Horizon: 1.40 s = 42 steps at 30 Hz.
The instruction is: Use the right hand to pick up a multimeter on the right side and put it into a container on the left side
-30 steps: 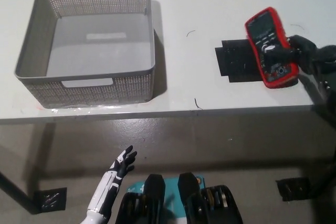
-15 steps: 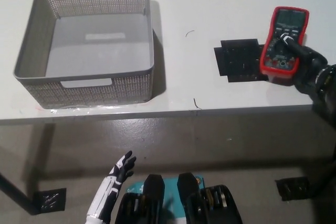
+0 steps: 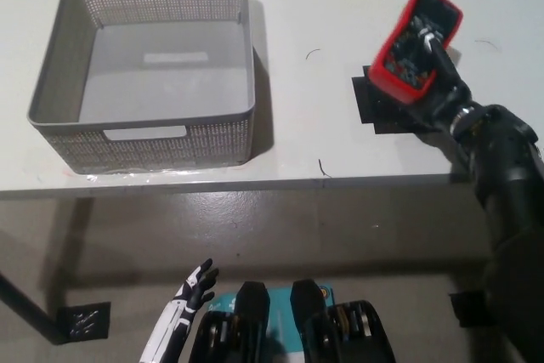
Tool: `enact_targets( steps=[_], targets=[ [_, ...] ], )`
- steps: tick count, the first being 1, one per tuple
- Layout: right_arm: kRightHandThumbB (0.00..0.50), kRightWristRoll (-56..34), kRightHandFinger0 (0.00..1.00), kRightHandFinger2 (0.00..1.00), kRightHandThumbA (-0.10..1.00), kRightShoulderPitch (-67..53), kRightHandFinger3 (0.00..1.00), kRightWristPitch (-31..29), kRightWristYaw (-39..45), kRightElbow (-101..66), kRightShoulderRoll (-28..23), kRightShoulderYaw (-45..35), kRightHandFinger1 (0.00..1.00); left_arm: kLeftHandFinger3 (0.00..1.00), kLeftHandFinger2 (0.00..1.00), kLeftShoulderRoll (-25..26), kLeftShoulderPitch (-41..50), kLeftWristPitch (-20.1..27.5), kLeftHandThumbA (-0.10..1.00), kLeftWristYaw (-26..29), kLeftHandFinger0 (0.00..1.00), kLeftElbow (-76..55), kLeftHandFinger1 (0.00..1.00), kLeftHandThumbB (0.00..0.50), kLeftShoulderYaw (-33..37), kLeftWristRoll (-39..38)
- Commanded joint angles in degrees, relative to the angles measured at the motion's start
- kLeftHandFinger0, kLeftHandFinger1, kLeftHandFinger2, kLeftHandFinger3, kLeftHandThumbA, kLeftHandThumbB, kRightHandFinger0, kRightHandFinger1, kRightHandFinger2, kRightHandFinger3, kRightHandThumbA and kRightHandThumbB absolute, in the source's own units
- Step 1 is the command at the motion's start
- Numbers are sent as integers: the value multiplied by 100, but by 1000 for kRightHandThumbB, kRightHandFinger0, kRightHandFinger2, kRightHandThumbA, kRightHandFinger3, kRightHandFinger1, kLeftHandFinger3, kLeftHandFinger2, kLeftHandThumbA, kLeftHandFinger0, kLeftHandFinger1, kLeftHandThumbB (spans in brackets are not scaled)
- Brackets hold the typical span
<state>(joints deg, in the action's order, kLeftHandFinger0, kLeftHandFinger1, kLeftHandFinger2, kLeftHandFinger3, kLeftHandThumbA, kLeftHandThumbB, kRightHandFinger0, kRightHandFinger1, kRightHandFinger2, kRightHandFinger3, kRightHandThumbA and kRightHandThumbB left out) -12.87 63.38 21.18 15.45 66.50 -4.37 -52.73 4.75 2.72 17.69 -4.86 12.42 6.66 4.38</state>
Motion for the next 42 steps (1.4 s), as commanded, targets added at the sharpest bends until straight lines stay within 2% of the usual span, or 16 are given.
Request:
enact_targets(
  steps=[1, 6, 11, 14, 18, 19, 21, 25, 30, 35, 36, 37, 38, 39, 41, 42],
  targets=[
    [175, -2583, 0, 633, -100, 1015, 1000, 575, 509, -1932, 291, 253, 121, 1000, 1000, -28, 20, 433, 1000, 17, 1000, -53, 1000, 372, 68, 103],
    [213, -2884, 0, 640, -100, 1098, 1000, 575, 51, -2607, 490, 875, 111, 1000, 1000, -34, 75, 397, 1000, 3, 1000, -69, 1000, 384, 91, 110],
    [199, -3229, 0, 640, -100, 1264, 1000, 575, -330, -2835, 581, 1441, 95, 1000, 1000, -10, 113, 452, 1000, -38, 1000, -85, 1000, 370, 125, 99],
    [180, -3394, 0, 682, -100, 1461, 1000, 575, -452, -2610, 602, 1703, 131, 1000, 1000, -9, 177, 381, 1000, -86, 1000, -125, 1000, 399, 127, 10],
    [145, -2849, 0, 700, -100, 1859, 1000, 575, -386, -2052, 596, 1965, 179, 1000, 1000, 8, 137, 383, 1000, -56, 1000, -121, 1000, 396, 149, 114],
    [169, -2669, 0, 664, -100, 1905, 850, 575, -418, -1980, 595, 2034, 168, 1000, 1000, 12, 145, 386, 1000, -54, 1000, -126, 1000, 392, 156, 122],
    [153, -2634, 0, 689, -100, 2063, 1000, 575, -446, -1610, 599, 2107, 166, 1000, 1000, 7, 185, 397, 1000, -47, 1000, -140, 1000, 391, 175, 143],
    [123, -2206, 0, 708, -100, 2246, 1000, 575, -428, -1113, 646, 2306, 206, 1000, 1000, 9, 230, 455, 1000, -53, 1000, -126, 1000, 392, 216, 167],
    [133, -1553, 0, 681, -100, 2521, 1000, 575, -537, -551, 751, 2658, 147, 1000, 1000, 11, 212, 387, 1000, -106, 1000, -151, 1000, 403, 238, 86],
    [140, -1217, 0, 785, -100, 2654, 1000, 276, -845, -240, 1030, 3007, 172, 1000, 1000, 48, 236, 294, 1000, -97, 1000, -258, 1000, 399, 273, 136],
    [144, -1129, 0, 804, -100, 2664, 892, 201, -871, -185, 1071, 3137, 197, 1000, 1000, 45, 244, 269, 1000, -99, 1000, -269, 1000, 409, 293, 146],
    [148, -1025, 0, 830, -100, 2675, 566, 95, -879, -131, 1118, 3288, 219, 1000, 1000, 57, 244, 247, 1000, -110, 1000, -279, 1000, 413, 309, 147],
    [144, -998, 0, 831, -100, 2683, 568, 26, -873, -91, 1152, 3354, 267, 1000, 1000, 61, 230, 262, 1000, -109, 1000, -264, 1000, 415, 318, 155],
    [145, -989, 0, 828, -100, 2699, 716, -35, -851, -41, 1191, 3413, 282, 1000, 1000, 60, 214, 267, 1000, -109, 1000, -250, 1000, 422, 324, 148],
    [144, -979, 0, 839, -100, 2759, 712, -133, -813, 70, 1212, 3505, 295, 1000, 1000, 46, 140, 229, 1000, -122, 1000, -223, 1000, 415, 314, 89],
    [146, -998, 0, 848, -100, 2771, 795, -167, -832, 121, 1251, 3517, 306, 1000, 1000, 37, 162, 179, 1000, -145, 1000, -260, 1000, 414, 312, 40]
  ],
)
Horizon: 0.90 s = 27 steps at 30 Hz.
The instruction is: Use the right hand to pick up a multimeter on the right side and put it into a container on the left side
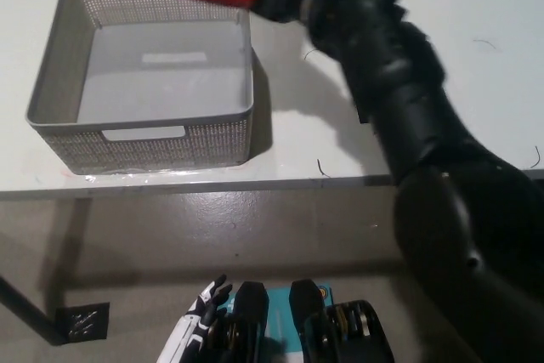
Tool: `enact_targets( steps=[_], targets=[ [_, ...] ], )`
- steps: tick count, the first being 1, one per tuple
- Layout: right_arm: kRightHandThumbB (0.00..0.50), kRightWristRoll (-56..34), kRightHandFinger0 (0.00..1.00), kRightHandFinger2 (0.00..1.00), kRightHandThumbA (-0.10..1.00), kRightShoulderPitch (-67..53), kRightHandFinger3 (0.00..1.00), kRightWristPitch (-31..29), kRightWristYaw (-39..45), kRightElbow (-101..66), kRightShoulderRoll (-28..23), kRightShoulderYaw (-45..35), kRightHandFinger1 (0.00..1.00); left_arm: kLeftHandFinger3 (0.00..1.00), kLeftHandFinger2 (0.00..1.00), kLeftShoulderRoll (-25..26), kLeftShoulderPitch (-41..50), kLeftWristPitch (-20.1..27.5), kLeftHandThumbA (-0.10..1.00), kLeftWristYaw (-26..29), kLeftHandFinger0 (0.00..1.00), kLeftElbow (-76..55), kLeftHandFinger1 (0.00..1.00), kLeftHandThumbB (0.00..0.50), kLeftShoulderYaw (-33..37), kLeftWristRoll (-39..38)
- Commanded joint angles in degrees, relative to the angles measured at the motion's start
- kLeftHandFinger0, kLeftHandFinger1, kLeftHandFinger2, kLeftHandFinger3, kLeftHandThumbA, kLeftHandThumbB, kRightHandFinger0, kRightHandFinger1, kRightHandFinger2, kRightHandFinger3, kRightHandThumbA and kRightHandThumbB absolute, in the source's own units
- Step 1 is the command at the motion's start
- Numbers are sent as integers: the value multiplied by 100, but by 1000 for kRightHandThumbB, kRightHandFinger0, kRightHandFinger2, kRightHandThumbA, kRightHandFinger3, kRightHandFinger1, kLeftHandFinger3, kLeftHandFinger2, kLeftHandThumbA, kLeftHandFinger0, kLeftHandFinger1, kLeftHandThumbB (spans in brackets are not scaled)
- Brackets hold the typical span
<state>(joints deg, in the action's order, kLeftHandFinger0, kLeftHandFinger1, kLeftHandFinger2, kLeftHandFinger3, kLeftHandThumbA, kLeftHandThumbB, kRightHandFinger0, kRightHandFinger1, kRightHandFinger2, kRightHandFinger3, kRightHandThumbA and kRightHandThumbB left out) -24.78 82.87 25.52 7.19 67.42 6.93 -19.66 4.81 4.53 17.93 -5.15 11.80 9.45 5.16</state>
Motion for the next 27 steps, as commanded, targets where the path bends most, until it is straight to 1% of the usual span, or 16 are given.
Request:
enact_targets(
  steps=[1, 2, 3, 6, 7, 8, 9, 11, 14, 18, 22, 23, 24, 25, 26, 27],
  targets=[
    [149, 239, 0, 856, -100, 838, 804, -660, 2, 98, 158, 277, 315, 1000, 1000, 35, -11, 146, 1000, -112, 1000, -211, 1000, 417, 37, -15],
    [165, 328, 0, 833, -100, 863, 944, -673, 7, 165, 205, 381, 319, 1000, 1000, 43, -6, 151, 1000, -107, 1000, -207, 1000, 415, 41, 14],
    [171, 417, 0, 851, -100, 878, 1000, -696, 37, 221, 234, 500, 320, 1000, 1000, 40, -4, 142, 1000, -109, 1000, -212, 1000, 421, 50, 33],
    [193, 975, 0, 901, -100, 877, 1000, -967, 78, 351, 263, 1117, 382, 1000, 1000, 34, -21, 185, 1000, -108, 1000, -202, 1000, 423, 78, 93],
    [193, 1270, 0, 864, -100, 838, 938, -1174, 90, 374, 275, 1479, 382, 1000, 1000, 39, -15, 176, 1000, -105, 1000, -211, 1000, 425, 88, 133],
    [231, 1792, 0, 784, -100, 810, 678, -1408, -2, 424, 285, 2058, 352, 1000, 1000, 31, -15, 123, 1000, -127, 1000, -227, 1000, 432, 93, 110],
    [242, 2058, 0, 801, -100, 798, 623, -1417, -165, 465, 308, 2389, 376, 1000, 1000, 28, 3, 95, 1000, -140, 1000, -255, 1000, 435, 104, 108],
    [225, 2475, 48, 824, -100, 697, 633, -1603, -431, 490, 349, 2956, 440, 1000, 1000, 38, 13, 53, 1000, -165, 1000, -299, 1000, 440, 127, 128],
    [167, 2612, 3, 805, -100, 599, 727, -1735, -747, 527, 338, 3297, 473, 1000, 1000, 70, -13, 40, 1000, -211, 1000, -323, 1000, 446, 173, 168],
    [142, 2767, 102, 931, -100, 544, 789, -1827, -1089, 577, 281, 3594, 683, 1000, 1000, 104, -56, 21, 1000, -211, 1000, -355, 1000, 427, 217, 262],
    [135, 2816, 113, 929, -100, 560, 758, -1940, -1263, 658, 241, 3679, 647, 1000, 1000, 111, -93, -82, 1000, -276, 1000, -382, 1000, 447, 232, 169],
    [151, 2845, 138, 944, -100, 572, 763, -1941, -1305, 667, 234, 3702, 653, 1000, 1000, 108, -98, -88, 1000, -272, 1000, -385, 1000, 455, 237, 183],
    [163, 2886, 191, 946, -100, 579, 772, -1958, -1349, 676, 232, 3720, 670, 1000, 1000, 106, -101, -104, 1000, -277, 1000, -388, 1000, 472, 236, 164],
    [179, 2953, 362, 1000, -100, 580, 897, -2004, -1427, 683, 223, 3754, 828, 1000, 1000, 99, -107, -127, 1000, -286, 1000, -388, 1000, 481, 237, 136],
    [232, 2991, 603, 1000, 24, 571, 991, -2067, -1495, 680, 213, 3758, 992, 1000, 1000, 102, -121, -122, 1000, -288, 1000, -379, 1000, 484, 245, 154],
    [249, 3004, 667, 1000, 125, 566, 982, -2108, -1525, 682, 214, 3736, 993, 1000, 1000, 102, -126, -114, 1000, -289, 1000, -373, 1000, 485, 251, 168]
  ],
)
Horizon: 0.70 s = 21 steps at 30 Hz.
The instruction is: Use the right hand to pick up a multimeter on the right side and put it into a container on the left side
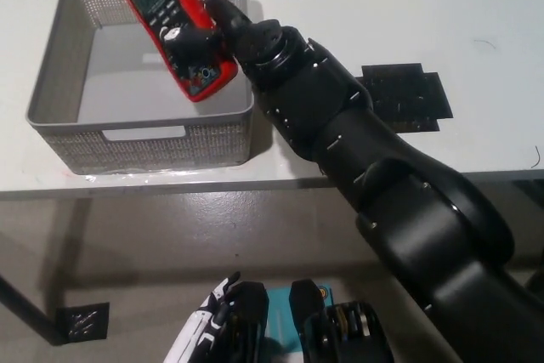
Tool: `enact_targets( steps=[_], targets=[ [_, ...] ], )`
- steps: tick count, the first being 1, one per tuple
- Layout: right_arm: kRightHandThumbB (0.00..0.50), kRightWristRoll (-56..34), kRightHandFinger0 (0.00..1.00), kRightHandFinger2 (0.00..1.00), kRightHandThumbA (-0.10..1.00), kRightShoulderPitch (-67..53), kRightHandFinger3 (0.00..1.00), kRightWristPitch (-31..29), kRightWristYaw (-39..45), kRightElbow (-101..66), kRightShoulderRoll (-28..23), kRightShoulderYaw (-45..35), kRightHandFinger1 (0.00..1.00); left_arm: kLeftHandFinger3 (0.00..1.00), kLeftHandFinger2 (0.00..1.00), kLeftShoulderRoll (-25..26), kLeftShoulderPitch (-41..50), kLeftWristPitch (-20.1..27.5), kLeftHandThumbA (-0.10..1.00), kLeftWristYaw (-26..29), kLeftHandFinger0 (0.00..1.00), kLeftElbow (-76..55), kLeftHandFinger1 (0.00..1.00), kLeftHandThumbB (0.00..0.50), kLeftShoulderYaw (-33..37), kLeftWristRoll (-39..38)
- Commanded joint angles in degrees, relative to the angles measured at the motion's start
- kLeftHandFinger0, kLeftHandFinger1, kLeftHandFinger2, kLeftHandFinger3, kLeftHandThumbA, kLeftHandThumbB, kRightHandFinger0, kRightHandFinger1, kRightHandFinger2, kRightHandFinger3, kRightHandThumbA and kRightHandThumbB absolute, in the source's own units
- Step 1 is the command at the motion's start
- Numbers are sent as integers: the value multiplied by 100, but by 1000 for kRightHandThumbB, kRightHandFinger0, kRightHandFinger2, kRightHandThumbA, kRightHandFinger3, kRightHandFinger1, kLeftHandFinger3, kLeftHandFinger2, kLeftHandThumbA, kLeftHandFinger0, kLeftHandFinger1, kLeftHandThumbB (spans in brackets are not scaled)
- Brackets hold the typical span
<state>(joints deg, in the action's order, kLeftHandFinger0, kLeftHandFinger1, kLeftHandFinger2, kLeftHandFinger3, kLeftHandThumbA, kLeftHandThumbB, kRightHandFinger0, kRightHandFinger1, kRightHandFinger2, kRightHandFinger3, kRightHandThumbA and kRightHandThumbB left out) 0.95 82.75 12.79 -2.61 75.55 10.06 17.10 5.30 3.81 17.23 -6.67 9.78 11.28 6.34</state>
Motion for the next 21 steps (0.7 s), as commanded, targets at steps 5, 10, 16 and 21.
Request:
enact_targets(
  steps=[5, 10, 16, 21],
  targets=[
    [416, 396, 1000, 1000, 757, 623, 1000, -757, 341, -261, -256, 14, 1000, 1000, 1000, 63, -112, -83, 1000, -202, 1000, -162, 1000, 484, 121, 29],
    [427, 487, 1000, 1000, 860, 563, 1000, -936, 581, -361, -348, 22, 1000, 1000, 1000, 84, -117, -111, 1000, -175, 1000, -200, 1000, 486, 175, 127],
    [433, 621, 1000, 1000, 898, 475, 1000, -900, 723, -456, -433, 45, 1000, 1000, 1000, 65, -100, -132, 1000, -201, 1000, -208, 1000, 471, 209, 118],
    [421, 628, 1000, 1000, 894, 184, 1000, -886, 802, -806, -647, -52, 1000, 1000, 1000, 94, 6, -39, 1000, -180, 1000, -246, 1000, 429, 272, 277]
  ],
)
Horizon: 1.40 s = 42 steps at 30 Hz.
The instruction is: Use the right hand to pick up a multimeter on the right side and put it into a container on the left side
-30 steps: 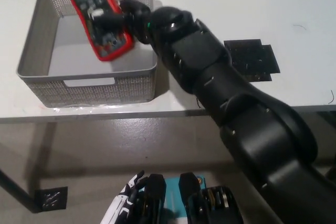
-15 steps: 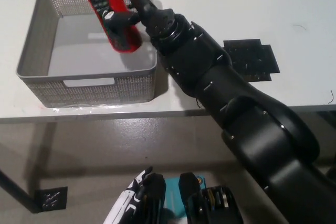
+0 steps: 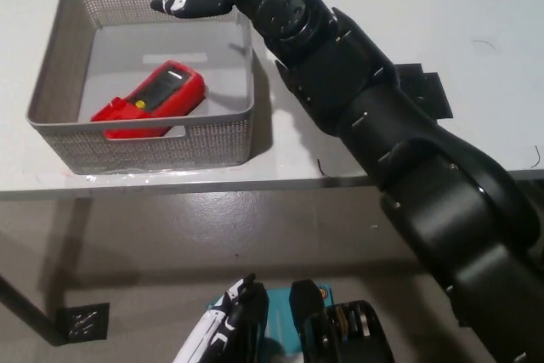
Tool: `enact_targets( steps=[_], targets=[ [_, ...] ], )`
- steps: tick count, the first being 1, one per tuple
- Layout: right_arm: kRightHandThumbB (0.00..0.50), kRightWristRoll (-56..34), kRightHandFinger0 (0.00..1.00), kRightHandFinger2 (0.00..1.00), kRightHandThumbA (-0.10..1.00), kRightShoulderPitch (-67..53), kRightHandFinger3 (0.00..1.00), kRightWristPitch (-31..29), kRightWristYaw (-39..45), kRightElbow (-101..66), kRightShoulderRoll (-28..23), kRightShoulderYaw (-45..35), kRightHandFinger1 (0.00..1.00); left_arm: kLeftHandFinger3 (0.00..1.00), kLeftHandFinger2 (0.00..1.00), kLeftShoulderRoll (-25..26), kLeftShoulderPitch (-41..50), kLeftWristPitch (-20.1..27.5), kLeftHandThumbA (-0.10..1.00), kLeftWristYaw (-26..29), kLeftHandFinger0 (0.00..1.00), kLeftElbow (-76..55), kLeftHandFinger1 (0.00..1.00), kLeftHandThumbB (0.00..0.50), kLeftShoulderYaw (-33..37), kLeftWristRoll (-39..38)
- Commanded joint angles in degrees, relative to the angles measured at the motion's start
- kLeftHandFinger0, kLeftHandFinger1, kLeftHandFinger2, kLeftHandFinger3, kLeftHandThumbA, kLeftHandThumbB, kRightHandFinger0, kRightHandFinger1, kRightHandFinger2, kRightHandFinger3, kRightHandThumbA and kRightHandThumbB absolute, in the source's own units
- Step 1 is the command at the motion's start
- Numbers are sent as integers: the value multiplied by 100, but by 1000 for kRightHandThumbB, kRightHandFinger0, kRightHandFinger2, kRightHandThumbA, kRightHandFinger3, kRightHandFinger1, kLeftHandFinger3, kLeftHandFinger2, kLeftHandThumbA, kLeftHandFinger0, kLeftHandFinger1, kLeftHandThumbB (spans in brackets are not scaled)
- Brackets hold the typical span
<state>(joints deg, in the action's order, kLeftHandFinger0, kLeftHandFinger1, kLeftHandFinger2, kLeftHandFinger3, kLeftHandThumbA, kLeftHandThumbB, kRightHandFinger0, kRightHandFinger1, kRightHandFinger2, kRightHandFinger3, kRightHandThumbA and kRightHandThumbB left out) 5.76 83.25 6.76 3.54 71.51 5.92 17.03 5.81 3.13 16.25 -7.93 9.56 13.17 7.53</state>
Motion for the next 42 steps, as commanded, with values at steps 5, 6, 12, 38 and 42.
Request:
enact_targets(
  steps=[5, 6, 12, 38, 42],
  targets=[
    [379, 92, 1000, 1000, 933, -480, 1000, 44, 500, -1976, -732, -139, 1000, 1000, 1000, 73, 192, 104, 1000, -51, 1000, -236, 1000, 422, 42, 87],
    [367, 77, 1000, 1000, 978, -641, 1000, 152, 600, -2485, -957, -180, 1000, 1000, 1000, 50, 202, 140, 1000, -24, 1000, -200, 1000, 432, 24, 71],
    [329, -489, 1000, 1000, 927, -1363, 1000, 735, 890, -4746, -1716, -835, 1000, 1000, 1000, -21, 225, 211, 1000, 70, 1000, -136, 1000, 419, -86, 5],
    [309, -2010, 1000, 1000, 963, -6948, 1000, 596, 711, -11738, -2684, -2030, 1000, 1000, 1000, -66, -173, 201, 1000, 216, 1000, 173, 1000, 375, -430, -257],
    [337, -1690, 1000, 1000, 990, -7652, 1000, 360, 734, -11757, -2453, -1695, 1000, 1000, 1000, -74, -184, 194, 1000, 229, 1000, 150, 1000, 374, -448, -263]
  ],
)
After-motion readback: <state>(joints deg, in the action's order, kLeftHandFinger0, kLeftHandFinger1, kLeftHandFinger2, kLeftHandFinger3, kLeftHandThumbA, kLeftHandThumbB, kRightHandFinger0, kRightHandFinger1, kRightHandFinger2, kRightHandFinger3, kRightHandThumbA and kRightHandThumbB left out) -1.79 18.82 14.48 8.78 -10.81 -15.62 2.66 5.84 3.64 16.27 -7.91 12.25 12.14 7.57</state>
